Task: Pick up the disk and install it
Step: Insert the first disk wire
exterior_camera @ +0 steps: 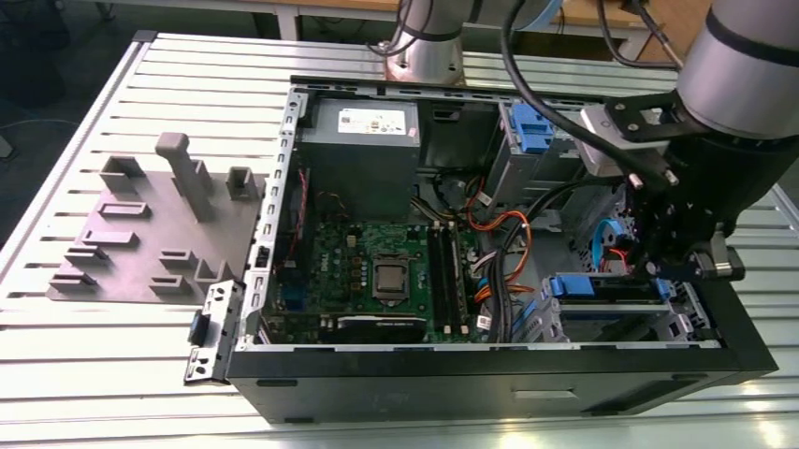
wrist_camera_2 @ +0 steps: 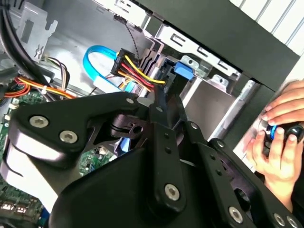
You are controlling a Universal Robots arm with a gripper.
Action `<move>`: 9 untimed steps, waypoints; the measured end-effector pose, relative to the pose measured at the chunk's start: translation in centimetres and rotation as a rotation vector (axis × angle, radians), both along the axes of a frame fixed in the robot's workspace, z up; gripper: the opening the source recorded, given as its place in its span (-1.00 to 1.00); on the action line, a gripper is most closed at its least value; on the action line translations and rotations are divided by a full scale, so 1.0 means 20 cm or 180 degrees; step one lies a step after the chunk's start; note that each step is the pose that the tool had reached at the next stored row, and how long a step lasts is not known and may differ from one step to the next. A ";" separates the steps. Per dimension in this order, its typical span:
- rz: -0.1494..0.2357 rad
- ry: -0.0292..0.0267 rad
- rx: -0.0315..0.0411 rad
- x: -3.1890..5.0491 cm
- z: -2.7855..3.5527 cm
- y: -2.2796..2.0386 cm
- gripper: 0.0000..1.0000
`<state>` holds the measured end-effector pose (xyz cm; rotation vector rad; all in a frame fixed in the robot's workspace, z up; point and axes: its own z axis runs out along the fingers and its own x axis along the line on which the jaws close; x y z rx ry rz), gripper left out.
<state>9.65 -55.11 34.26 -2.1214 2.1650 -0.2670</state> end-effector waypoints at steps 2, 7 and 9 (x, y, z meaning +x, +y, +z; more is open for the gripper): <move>0.0000 0.0003 0.0001 0.000 0.005 0.000 -0.52; 0.0000 0.0003 0.0001 0.000 0.006 0.000 -0.79; 0.0000 0.0003 0.0001 0.000 0.006 0.000 -0.79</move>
